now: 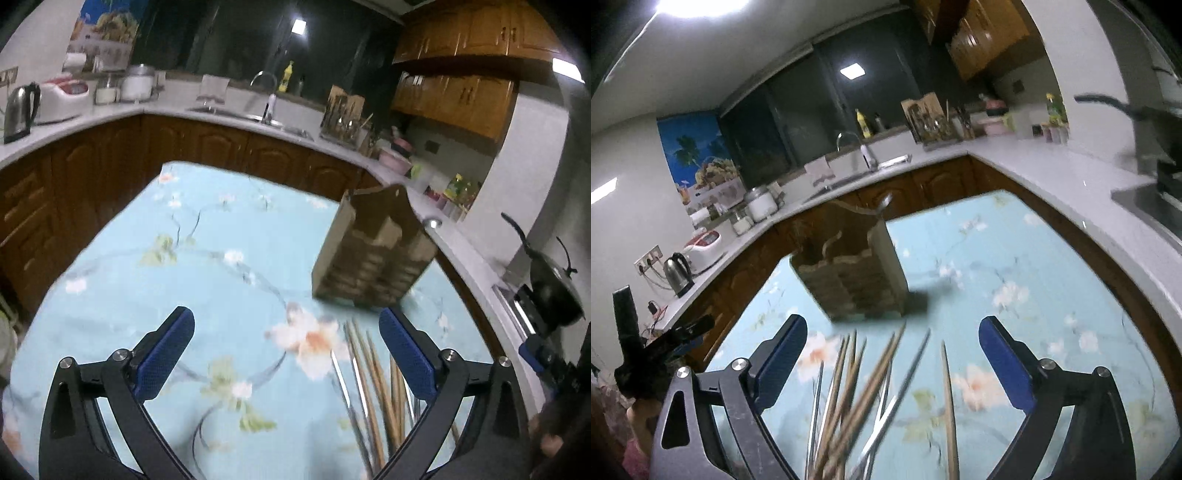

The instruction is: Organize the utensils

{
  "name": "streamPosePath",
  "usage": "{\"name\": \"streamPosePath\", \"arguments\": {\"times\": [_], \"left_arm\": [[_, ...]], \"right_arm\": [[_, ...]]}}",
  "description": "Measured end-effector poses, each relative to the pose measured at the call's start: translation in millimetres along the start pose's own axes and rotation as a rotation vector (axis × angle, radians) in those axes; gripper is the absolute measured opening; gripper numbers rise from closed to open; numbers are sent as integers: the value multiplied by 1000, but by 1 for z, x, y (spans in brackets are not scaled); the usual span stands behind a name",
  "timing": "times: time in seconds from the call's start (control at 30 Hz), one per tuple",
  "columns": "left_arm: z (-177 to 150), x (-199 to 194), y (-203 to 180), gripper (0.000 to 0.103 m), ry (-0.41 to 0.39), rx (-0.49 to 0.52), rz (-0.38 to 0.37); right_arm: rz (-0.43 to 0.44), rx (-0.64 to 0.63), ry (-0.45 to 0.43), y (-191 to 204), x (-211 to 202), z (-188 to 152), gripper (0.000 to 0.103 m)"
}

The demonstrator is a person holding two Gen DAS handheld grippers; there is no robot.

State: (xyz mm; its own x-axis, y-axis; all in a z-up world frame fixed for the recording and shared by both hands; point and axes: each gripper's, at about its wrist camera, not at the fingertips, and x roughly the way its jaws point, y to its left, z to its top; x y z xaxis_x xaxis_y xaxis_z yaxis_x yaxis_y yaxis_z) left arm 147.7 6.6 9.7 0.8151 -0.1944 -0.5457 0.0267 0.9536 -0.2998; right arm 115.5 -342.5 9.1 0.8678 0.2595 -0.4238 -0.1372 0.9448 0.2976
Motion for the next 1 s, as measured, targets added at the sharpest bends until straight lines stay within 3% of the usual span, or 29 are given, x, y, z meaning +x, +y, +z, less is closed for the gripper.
{"name": "streamPosePath", "arguments": {"times": [0.13,0.33,0.43,0.87,0.97,1.0], "left_arm": [[-19,-4,1,102,25,2,-2],[-40,-1,-1,102,73,11,-5],[-45,0,-6,102,85,23,-4],[-45,23,-26,102,177,67,-10],[-44,32,-32,100,206,75,-18],[-43,36,-34,98,216,78,-27]], "right_arm": [[-24,-36,35,2,-7,-26,95],[-50,-99,22,9,-12,-54,96],[-75,-122,13,10,-10,-57,103],[-89,-48,100,-7,17,-45,101],[-84,-29,133,-11,29,-41,82],[-81,-23,151,-12,34,-40,68]]}}
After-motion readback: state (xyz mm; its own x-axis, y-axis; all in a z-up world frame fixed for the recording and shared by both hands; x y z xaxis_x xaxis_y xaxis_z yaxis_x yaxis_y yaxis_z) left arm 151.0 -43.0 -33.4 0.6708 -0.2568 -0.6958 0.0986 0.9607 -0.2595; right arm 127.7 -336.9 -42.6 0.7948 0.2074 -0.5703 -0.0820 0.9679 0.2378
